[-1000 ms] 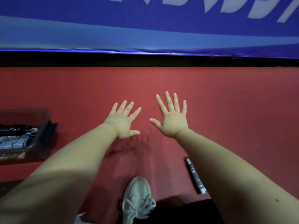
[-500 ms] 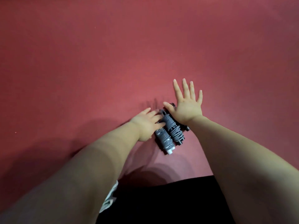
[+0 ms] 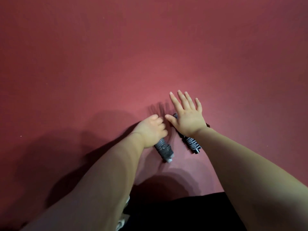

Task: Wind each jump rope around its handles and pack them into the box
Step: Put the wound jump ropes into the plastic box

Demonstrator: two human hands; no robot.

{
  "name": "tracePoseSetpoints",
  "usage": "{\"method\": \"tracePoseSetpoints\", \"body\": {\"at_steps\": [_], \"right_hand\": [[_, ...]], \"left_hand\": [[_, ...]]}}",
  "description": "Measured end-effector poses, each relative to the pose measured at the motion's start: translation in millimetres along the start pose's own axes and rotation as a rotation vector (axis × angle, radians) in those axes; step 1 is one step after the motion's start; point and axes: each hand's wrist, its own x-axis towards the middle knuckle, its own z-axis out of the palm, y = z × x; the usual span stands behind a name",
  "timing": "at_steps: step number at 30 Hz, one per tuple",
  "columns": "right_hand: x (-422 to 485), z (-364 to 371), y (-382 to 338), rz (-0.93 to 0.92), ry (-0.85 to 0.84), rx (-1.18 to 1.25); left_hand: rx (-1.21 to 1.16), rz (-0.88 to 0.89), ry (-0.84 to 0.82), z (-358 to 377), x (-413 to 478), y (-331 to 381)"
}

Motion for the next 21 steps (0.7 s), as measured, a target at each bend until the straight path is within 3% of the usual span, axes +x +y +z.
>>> {"method": "tracePoseSetpoints", "body": {"at_steps": [3,5,9,14,17,21], "right_hand": [[-0.5,-1.9,-4.6,-0.023,0.012,0.019],[-2.5,-3.1,-5.7,-0.02,-0.002,0.027],[-8.1,-10.2,-15.5,-0.116,-0.038,0.089],[-21.1,-36.1,-58.8,-0.468,-0.128,0.158],[-22.7,-53.9,-90.7,-0.473,-0.028,0.317],[-26.0,-86.6,-145.2,-0.544,0.108,0.33]], "left_hand": [[-0.155,-0.158,-0.198,6.5,-14.1,-19.4],[-0.308,-0.331,-0.226,8.2,-27.1,-29.4],[-0.636,-0.554,-0.169,3.1,-61.3,-47.0],[-0.94,-0.698,-0.043,-26.1,-112.8,-70.6],[-1.008,-0.736,0.027,-53.1,-153.4,-81.7],[-0.912,-0.792,0.083,-90.1,-225.3,-94.7]]}}
